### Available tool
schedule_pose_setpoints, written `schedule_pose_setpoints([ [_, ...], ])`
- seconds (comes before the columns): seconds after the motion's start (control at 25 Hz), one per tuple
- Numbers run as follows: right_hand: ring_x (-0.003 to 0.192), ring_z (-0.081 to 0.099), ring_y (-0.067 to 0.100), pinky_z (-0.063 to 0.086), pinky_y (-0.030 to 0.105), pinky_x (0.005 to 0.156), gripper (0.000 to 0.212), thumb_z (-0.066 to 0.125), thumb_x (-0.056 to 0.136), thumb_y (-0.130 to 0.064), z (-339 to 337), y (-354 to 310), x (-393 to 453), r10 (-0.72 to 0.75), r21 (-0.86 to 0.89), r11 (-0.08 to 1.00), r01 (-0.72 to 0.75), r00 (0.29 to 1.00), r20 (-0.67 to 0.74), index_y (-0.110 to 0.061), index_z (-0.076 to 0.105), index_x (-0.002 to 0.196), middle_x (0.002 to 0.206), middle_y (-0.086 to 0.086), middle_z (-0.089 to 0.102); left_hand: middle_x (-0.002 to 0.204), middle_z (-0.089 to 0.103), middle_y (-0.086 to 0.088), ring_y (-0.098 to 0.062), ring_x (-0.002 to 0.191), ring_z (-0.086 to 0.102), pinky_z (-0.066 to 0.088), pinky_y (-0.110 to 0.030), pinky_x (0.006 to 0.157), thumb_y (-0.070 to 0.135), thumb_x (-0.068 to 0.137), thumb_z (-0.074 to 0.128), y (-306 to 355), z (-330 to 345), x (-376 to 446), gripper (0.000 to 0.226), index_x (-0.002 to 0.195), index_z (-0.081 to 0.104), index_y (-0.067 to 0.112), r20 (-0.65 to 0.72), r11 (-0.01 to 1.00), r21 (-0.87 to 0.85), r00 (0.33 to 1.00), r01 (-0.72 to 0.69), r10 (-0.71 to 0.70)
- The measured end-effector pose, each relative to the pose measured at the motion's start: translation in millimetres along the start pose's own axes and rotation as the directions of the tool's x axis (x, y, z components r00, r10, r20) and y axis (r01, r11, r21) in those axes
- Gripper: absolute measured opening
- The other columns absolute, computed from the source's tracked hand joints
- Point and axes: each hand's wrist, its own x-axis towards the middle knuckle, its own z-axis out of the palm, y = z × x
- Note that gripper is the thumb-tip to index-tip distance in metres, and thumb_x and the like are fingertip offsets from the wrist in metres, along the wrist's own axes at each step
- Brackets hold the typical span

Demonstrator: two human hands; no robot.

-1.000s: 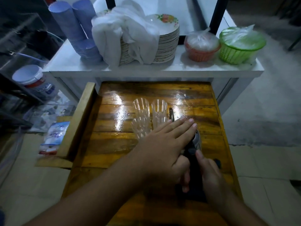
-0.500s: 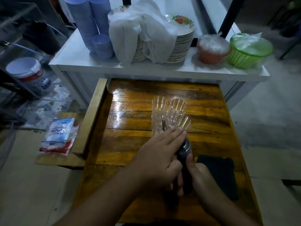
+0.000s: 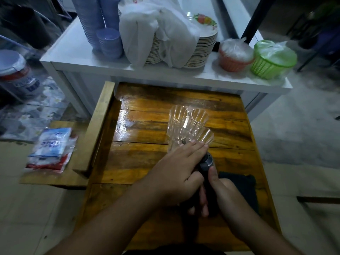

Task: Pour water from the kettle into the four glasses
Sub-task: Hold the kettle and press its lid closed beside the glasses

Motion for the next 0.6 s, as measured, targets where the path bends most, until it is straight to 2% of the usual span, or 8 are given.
schedule_pose_setpoints([
  [0.12, 0.060, 0.076, 0.029, 0.058, 0.023, 0.061, 0.084, 0.026, 0.087, -0.075, 1, -5, -3, 0.018, 0.017, 1.000, -0.018, 1.000, -0.014, -0.006, 0.064, 0.057, 0.054, 0.021, 0.065, 0.163, 0.017, 0.014, 0.004, 0.147, 0.003, -0.001, -0.019, 0.115, 0.042, 0.094, 0.031, 2, -4, 0, 0.065, 0.156, 0.017, 0.030, -0.005, 1.000, -0.011, 1.000, 0.004, -0.004],
  [0.24, 0.054, 0.072, 0.028, 0.057, 0.025, 0.061, 0.082, 0.026, 0.088, -0.075, 1, -9, -4, 0.028, 0.010, 1.000, -0.027, 0.999, -0.027, -0.012, 0.063, 0.052, 0.048, 0.013, 0.060, 0.163, 0.018, 0.015, 0.004, 0.147, 0.003, -0.007, -0.009, 0.107, 0.046, 0.098, 0.029, 3, -5, -1, 0.061, 0.156, 0.018, 0.030, -0.017, 1.000, -0.027, 1.000, 0.002, -0.002],
  [0.4, 0.055, 0.070, 0.031, 0.060, 0.034, 0.067, 0.083, 0.026, 0.089, -0.076, -1, -12, -4, 0.035, 0.009, 0.999, -0.035, 0.999, -0.008, -0.011, 0.062, 0.051, 0.047, 0.014, 0.058, 0.163, 0.018, 0.013, 0.004, 0.147, 0.003, 0.000, -0.020, 0.115, 0.047, 0.098, 0.025, 1, -4, 0, 0.061, 0.156, 0.018, 0.029, -0.012, 0.998, -0.058, 1.000, 0.012, -0.013],
  [0.6, 0.048, 0.065, 0.027, 0.056, 0.030, 0.059, 0.082, 0.029, 0.084, -0.078, -2, -18, -8, 0.044, -0.001, 0.999, -0.044, 0.999, 0.000, -0.011, 0.061, 0.050, 0.043, 0.011, 0.055, 0.163, 0.019, 0.011, 0.003, 0.148, 0.004, 0.001, -0.022, 0.117, 0.050, 0.097, 0.022, 3, -4, 0, 0.063, 0.156, 0.018, 0.028, -0.016, 0.995, -0.101, 1.000, 0.020, -0.022],
])
